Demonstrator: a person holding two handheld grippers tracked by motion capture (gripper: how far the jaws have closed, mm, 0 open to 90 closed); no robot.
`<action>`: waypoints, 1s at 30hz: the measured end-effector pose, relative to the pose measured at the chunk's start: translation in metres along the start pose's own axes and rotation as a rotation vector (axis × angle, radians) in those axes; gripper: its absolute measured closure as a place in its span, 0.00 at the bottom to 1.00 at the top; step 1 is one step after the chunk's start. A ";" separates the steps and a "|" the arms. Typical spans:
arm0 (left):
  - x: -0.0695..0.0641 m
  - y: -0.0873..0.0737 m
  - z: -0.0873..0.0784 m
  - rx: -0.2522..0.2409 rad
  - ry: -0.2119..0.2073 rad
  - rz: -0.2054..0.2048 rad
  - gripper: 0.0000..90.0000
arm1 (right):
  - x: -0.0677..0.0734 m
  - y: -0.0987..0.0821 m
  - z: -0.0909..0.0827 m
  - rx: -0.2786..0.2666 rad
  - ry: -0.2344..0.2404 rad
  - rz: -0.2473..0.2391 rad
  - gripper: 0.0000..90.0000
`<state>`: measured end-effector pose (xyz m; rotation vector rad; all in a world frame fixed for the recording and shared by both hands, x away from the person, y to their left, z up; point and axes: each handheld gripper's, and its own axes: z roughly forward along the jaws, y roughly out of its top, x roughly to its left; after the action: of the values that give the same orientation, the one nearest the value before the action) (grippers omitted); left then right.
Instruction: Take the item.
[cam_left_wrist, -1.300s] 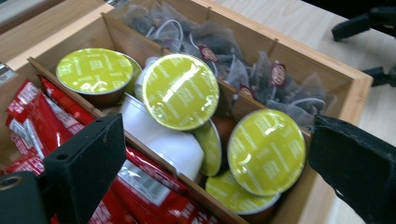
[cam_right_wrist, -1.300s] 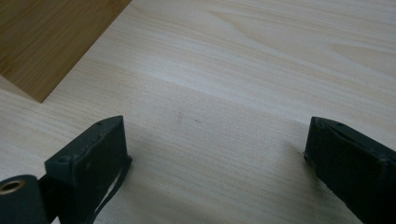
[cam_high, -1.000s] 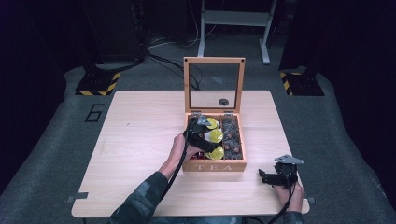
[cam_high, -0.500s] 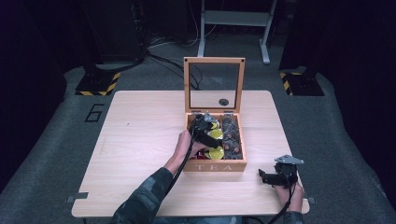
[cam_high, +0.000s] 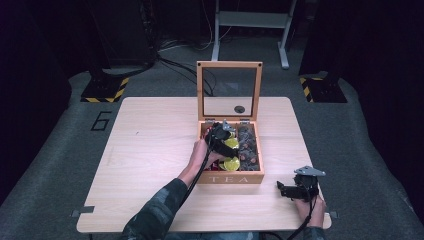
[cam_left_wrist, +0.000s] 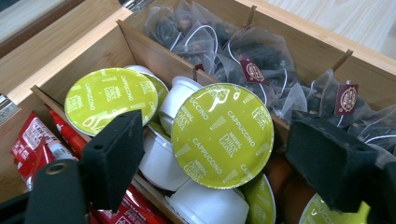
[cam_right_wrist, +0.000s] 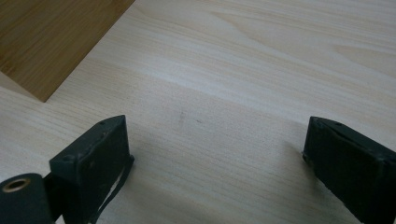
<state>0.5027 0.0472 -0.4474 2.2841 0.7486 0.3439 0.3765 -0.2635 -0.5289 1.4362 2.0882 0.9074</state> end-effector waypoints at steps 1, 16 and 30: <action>0.000 0.000 0.001 0.002 -0.001 0.001 0.23 | 0.000 0.000 0.000 0.000 0.000 0.000 0.07; -0.004 0.000 0.005 0.027 -0.004 0.025 0.42 | 0.000 0.000 0.000 -0.001 0.004 -0.002 0.08; -0.004 0.002 -0.006 -0.010 -0.015 0.034 0.43 | 0.000 0.000 0.000 -0.001 0.004 -0.003 0.08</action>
<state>0.4977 0.0469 -0.4418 2.2901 0.6999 0.3446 0.3764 -0.2638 -0.5289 1.4318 2.0917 0.9115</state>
